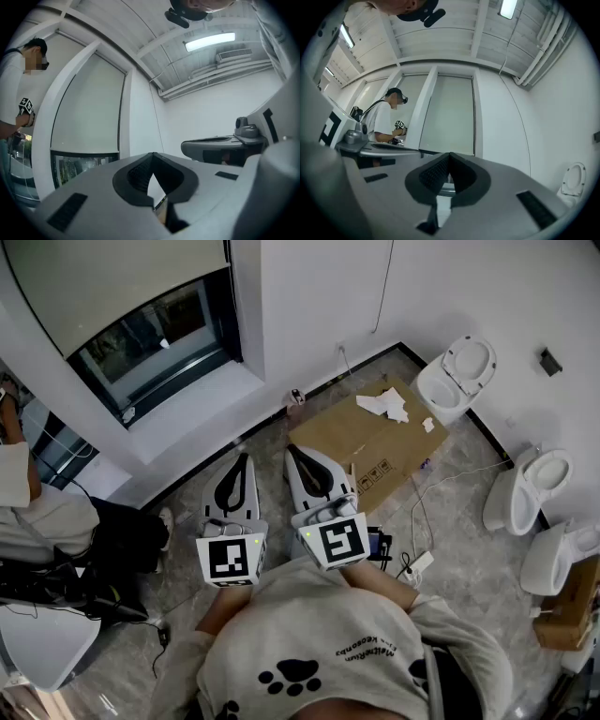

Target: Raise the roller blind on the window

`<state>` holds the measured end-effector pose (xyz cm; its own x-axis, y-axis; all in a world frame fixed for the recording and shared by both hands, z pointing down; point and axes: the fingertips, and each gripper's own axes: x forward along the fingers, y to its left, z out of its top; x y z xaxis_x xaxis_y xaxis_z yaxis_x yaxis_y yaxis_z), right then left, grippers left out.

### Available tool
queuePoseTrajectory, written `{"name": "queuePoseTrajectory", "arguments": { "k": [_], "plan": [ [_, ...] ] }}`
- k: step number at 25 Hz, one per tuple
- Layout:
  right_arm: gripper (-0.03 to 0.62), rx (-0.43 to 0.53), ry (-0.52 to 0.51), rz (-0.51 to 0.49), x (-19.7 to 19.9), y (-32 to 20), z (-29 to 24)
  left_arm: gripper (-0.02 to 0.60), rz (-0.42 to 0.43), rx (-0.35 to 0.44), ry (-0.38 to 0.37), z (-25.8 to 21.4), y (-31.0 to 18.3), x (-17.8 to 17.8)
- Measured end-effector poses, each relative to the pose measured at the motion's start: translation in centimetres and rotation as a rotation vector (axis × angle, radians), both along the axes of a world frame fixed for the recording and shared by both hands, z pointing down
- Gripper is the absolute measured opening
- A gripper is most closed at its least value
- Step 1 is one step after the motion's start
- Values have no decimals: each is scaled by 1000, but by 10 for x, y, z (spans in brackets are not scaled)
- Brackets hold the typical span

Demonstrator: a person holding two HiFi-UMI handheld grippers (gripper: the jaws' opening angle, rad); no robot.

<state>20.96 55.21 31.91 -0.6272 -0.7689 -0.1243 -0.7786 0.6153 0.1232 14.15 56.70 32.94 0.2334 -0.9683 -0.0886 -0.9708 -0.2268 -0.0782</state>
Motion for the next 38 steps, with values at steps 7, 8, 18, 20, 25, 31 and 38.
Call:
{"name": "queuePoseTrajectory", "arguments": {
  "k": [7,8,18,20,25,31,38],
  "plan": [
    [8,-6,-7,-2,-12,-24,5,8,0,-15,12,9,-18,-11],
    [9,-7,-10,-2,-14,-29,6,9,2,-17,11,9,-22,-12],
    [9,-16,-31,-19,-35,-101,9,8,11,-29,15,12,-91,-29],
    [9,-22,-24,-25,-39,-120,11,9,8,-33,19,13,-110,-32],
    [9,-13,-43,-49,-50,-178,2,8,5,-34,15,7,-168,-37],
    [9,-49,-43,-75,-62,-246,-2,9,-21,-32,14,-4,-231,-46],
    [9,-38,-59,-110,-71,-309,-4,9,-44,-26,25,-6,-293,-56]
  ]
}}
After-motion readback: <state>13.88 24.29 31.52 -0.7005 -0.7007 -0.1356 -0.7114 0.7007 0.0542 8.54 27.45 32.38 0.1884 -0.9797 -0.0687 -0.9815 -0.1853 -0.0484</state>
